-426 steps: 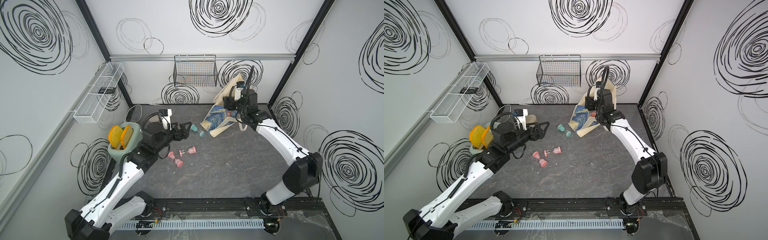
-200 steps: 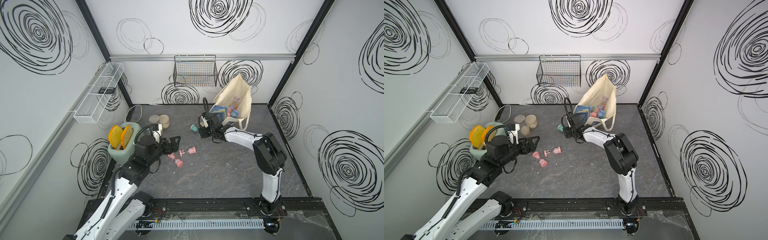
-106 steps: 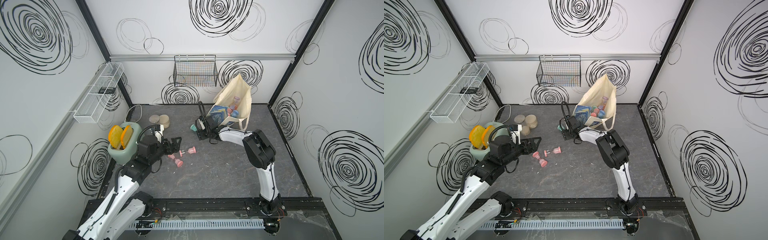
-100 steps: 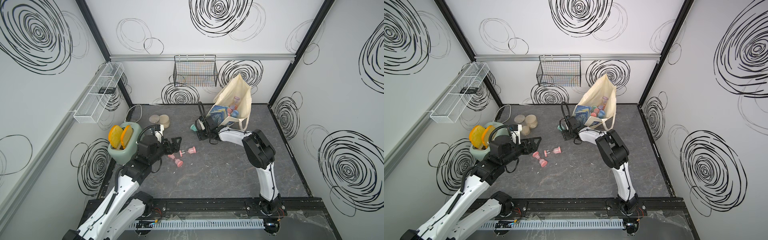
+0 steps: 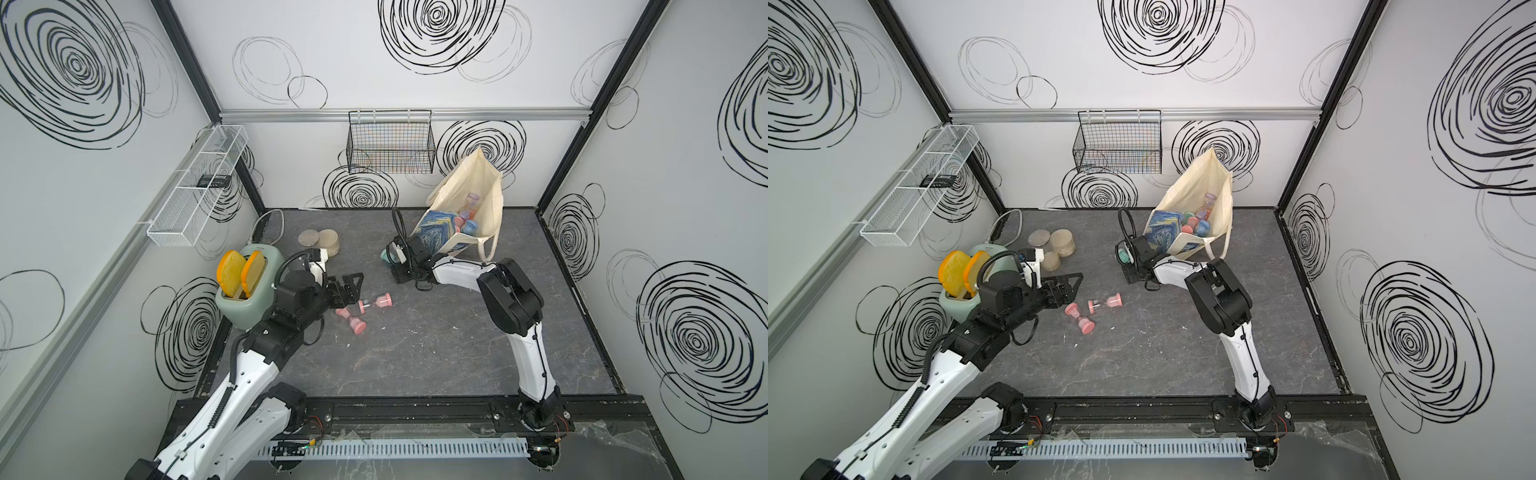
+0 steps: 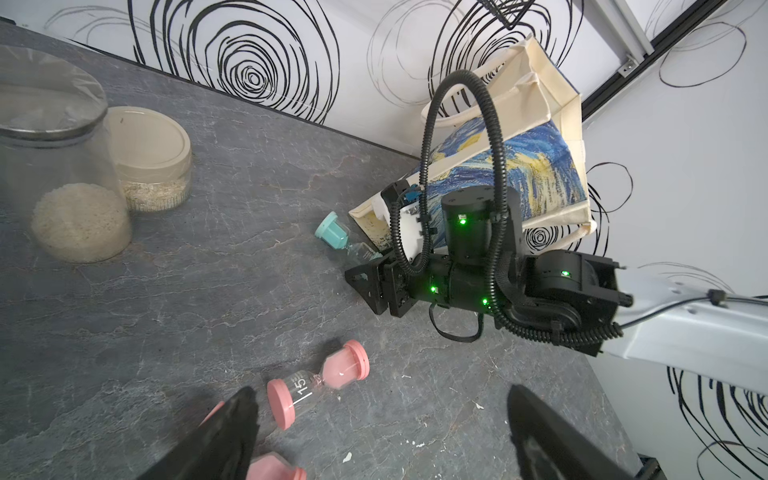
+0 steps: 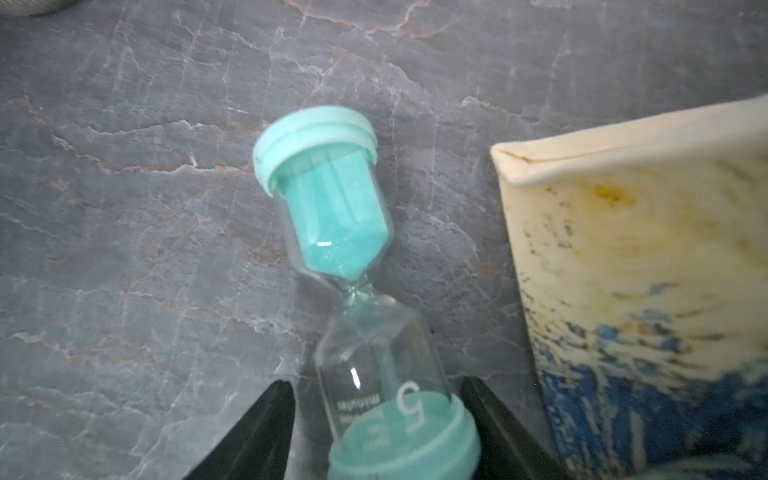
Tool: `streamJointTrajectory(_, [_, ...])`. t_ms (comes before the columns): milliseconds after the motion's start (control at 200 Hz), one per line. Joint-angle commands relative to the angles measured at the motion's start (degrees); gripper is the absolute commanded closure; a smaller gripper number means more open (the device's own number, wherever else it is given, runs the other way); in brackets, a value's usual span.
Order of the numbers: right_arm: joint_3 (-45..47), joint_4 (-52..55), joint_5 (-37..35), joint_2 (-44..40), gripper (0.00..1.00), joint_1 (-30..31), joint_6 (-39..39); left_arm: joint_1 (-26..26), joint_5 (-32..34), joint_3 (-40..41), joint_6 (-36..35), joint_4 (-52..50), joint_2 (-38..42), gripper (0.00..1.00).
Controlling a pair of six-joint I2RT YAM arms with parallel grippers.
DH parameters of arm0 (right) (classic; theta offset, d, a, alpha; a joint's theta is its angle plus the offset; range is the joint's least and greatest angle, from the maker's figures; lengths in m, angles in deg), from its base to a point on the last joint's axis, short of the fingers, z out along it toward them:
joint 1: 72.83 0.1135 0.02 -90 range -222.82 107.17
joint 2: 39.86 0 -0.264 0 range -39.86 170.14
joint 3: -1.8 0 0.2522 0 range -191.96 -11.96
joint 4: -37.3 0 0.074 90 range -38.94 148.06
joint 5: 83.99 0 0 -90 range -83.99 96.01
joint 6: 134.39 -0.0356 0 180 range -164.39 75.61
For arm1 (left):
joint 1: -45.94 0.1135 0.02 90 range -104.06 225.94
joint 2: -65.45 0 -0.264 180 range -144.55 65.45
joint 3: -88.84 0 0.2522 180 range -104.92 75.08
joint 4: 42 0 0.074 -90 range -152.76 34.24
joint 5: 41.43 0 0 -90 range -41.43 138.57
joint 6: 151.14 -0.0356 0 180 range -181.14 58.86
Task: Put the hourglass into the canvas bag
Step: Pick up the hourglass from the center of the board.
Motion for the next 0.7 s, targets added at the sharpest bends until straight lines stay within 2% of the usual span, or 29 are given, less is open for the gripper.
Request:
streamJointTrajectory(0, [-1.2,-0.9,1.2,1.3,0.34,0.4,0.9,0.6,-0.1,0.3,0.8,2.5,0.3,0.04])
streamJointTrajectory(355, [-2.1,-1.0,1.8,3.2,0.43,0.4,1.1,0.6,-0.3,0.2,0.7,2.6,-0.1,0.04])
streamJointTrajectory(695, [-0.7,-1.3,1.9,-0.5,0.54,0.6,1.1,0.7,-0.5,-0.1,0.9,2.6,-0.1,0.04])
